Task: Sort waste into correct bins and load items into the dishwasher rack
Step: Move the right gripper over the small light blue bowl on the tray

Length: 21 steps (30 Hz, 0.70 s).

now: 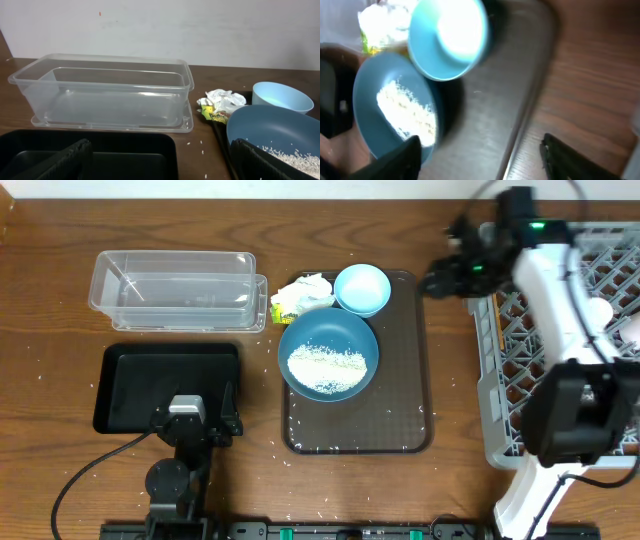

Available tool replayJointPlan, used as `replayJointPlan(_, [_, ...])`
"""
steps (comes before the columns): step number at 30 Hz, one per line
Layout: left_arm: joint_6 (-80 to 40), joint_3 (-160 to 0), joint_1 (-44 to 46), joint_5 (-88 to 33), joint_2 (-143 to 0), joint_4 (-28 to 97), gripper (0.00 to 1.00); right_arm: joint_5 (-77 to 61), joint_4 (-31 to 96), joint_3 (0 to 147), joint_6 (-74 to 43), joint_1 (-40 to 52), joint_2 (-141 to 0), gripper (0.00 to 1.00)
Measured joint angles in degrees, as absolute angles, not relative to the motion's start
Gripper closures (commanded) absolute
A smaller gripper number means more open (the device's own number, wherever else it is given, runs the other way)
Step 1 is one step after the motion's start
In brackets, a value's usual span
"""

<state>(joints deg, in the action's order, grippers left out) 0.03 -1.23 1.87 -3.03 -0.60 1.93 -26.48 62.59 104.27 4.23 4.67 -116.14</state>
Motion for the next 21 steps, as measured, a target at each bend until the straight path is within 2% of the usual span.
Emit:
replayJointPlan(9, [0.0,-1.2,1.9,-3.0,-0.6,1.9,0.10,-10.7,58.8,104.2,-4.6,18.3,-116.1,0.01])
replayJointPlan(13, [0.0,-1.2,1.9,-3.0,-0.6,1.9,0.10,-7.0,56.1,104.2,-8.0,19.5,-116.1,0.01])
replayJointPlan(21, [0.0,-1.2,1.9,-3.0,-0.6,1.9,0.09,-8.2,46.6,104.2,-10.1,19.6,-116.2,0.03])
